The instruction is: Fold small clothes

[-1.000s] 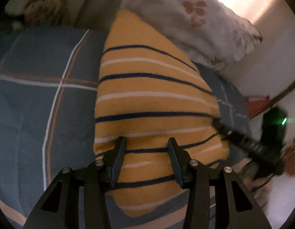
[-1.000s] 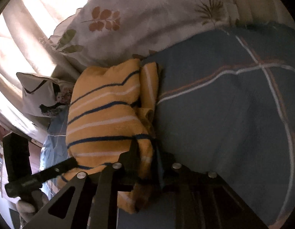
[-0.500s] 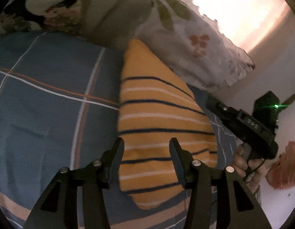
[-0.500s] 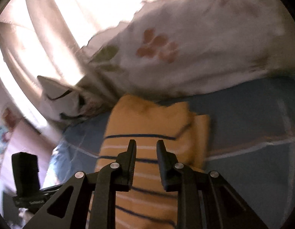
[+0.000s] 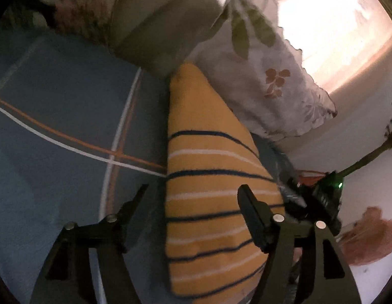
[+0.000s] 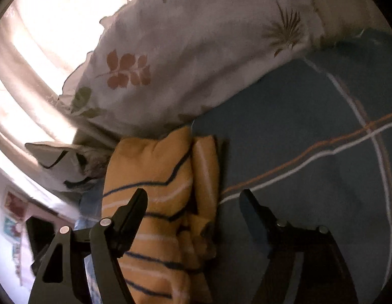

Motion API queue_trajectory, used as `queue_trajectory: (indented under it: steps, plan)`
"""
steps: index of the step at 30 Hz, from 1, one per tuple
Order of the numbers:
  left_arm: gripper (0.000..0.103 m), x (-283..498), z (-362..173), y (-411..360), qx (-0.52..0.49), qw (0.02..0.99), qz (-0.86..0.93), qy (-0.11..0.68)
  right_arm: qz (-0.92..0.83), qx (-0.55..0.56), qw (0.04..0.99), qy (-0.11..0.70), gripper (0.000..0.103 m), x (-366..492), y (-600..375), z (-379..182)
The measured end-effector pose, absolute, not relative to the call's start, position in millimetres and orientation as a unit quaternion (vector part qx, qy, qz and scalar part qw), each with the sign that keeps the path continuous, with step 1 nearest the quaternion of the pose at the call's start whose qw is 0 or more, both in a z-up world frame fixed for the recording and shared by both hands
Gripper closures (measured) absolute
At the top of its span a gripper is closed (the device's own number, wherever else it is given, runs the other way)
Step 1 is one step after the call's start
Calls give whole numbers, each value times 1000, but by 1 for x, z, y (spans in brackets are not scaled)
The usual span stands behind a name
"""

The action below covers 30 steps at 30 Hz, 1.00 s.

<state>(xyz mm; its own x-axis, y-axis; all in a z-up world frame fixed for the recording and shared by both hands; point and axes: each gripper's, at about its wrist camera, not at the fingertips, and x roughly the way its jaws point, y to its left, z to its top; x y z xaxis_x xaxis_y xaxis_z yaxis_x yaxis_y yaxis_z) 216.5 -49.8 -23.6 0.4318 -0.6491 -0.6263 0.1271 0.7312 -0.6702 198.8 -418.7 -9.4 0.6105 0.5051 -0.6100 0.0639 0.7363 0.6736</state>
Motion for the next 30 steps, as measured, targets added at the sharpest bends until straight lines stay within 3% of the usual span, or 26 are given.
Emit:
queue_trajectory:
  steps: [2, 5, 8, 10, 12, 15, 21, 23, 26, 30]
  plan:
    - [33, 225, -34, -58, -288, 781, -267, 485, 148, 342, 824, 428, 24, 205, -414, -16]
    - [21, 231, -43, -72, -291, 765, -290, 495, 165, 338, 809, 452, 23, 222, -399, -29]
    - [20, 237, -57, -89, -301, 737, -307, 521, 177, 333, 809, 451, 23, 230, -386, -34]
    - [31, 233, -53, -95, -288, 745, -305, 519, 191, 337, 797, 463, 52, 234, -374, -33]
    - [53, 229, -45, -93, -283, 751, -301, 516, 193, 330, 804, 456, 61, 232, -367, -20]
    - [60, 226, -28, -80, -306, 745, -307, 507, 222, 354, 799, 432, 67, 224, -362, 3]
    - [58, 214, 16, -67, -266, 779, -281, 493, 251, 339, 811, 406, 66, 216, -342, 25]
    - [53, 208, 13, -68, -223, 799, -231, 509, 220, 321, 818, 424, 59, 218, -339, 13]
    - [53, 203, -14, -55, -178, 797, -174, 550, 167, 307, 825, 445, 58, 212, -346, -2]
    - [53, 185, -22, -32, -219, 788, -188, 545, 171, 304, 849, 397, 58, 189, -357, 27]
